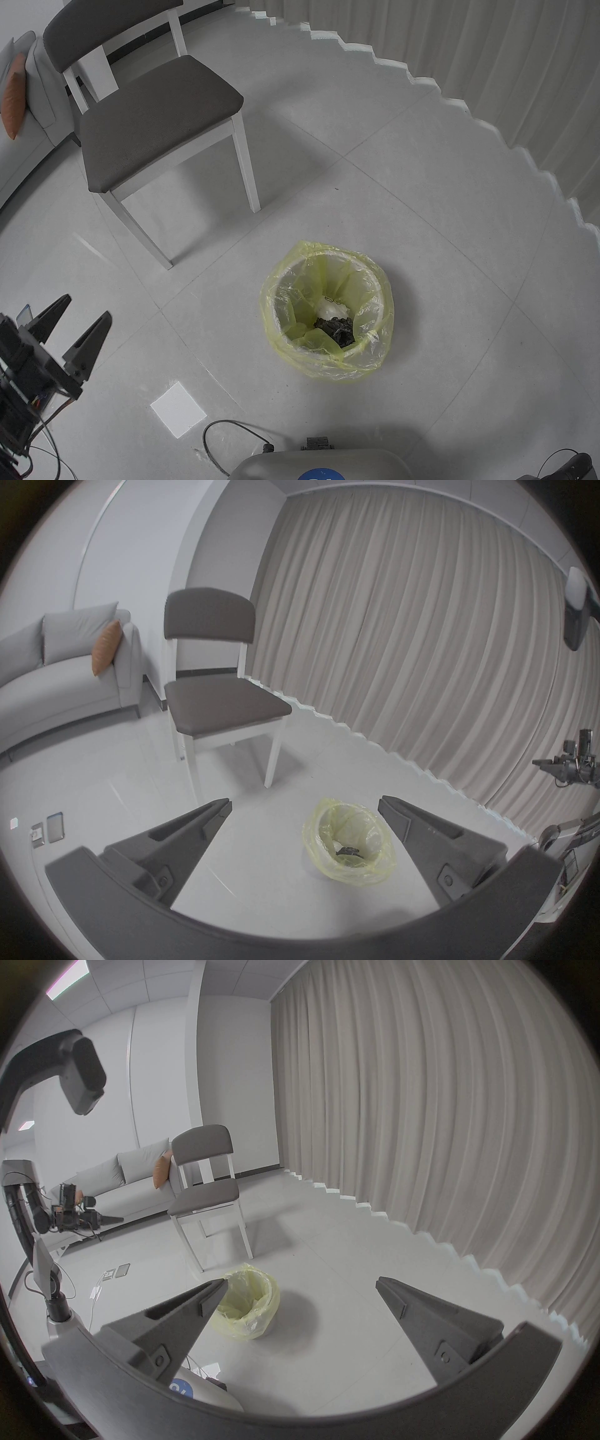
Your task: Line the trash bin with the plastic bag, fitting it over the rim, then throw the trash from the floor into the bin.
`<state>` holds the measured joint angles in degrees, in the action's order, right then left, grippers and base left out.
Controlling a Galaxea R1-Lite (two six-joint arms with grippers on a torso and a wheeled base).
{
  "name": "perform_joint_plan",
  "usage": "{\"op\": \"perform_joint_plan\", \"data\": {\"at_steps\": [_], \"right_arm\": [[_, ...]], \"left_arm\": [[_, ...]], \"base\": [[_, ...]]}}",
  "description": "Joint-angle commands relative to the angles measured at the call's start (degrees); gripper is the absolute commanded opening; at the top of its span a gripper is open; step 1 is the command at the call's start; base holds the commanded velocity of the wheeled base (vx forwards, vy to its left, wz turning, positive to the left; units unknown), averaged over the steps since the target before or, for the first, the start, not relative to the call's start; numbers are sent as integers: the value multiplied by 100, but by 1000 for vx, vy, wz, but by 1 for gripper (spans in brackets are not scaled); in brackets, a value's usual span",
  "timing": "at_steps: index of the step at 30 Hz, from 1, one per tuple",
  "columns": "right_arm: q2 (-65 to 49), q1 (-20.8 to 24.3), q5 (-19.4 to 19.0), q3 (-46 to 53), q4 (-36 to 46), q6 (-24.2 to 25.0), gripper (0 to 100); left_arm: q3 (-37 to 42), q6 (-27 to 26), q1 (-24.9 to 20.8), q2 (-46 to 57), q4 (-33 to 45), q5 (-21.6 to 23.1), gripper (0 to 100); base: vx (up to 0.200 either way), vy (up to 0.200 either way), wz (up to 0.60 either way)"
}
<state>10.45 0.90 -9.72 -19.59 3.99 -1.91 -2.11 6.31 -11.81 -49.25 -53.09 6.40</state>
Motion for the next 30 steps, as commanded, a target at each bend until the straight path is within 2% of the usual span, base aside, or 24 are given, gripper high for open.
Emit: {"op": "perform_joint_plan", "data": {"at_steps": [1, 4, 5, 9, 12, 18, 25, 30], "right_arm": [[-1045, -99, -30, 1643, -636, 130, 100], [-1045, -90, -30, 1959, -1005, 139, 100], [-1045, -90, -4, 1959, -891, 218, 100], [-1045, -81, 40, 1959, -864, 68, 100], [-1045, -81, 14, 1959, -864, 7, 100], [-1045, -81, 22, 1959, -864, 7, 100], [-1045, -81, -197, 1959, -864, -151, 100], [-1045, -90, -118, 1959, -864, -116, 100]], "left_arm": [[211, -95, 689, 2341, 1090, -34, 100], [211, -69, 838, 2561, 1213, 10, 100], [193, -69, 1041, 3044, 1714, 81, 100], [132, -78, 1489, 3888, 2725, 380, 100], [141, -122, 1656, 4415, 3296, 573, 100], [211, -95, 1665, 4389, 3727, 362, 100], [211, -306, 1656, 4389, 5045, -95, 100], [211, -341, 1656, 4389, 5037, -139, 100]], "base": [[0, 0, 0], [0, 0, 0], [0, 0, 0], [0, 0, 0], [0, 0, 0], [0, 0, 0], [0, 0, 0], [0, 0, 0]]}}
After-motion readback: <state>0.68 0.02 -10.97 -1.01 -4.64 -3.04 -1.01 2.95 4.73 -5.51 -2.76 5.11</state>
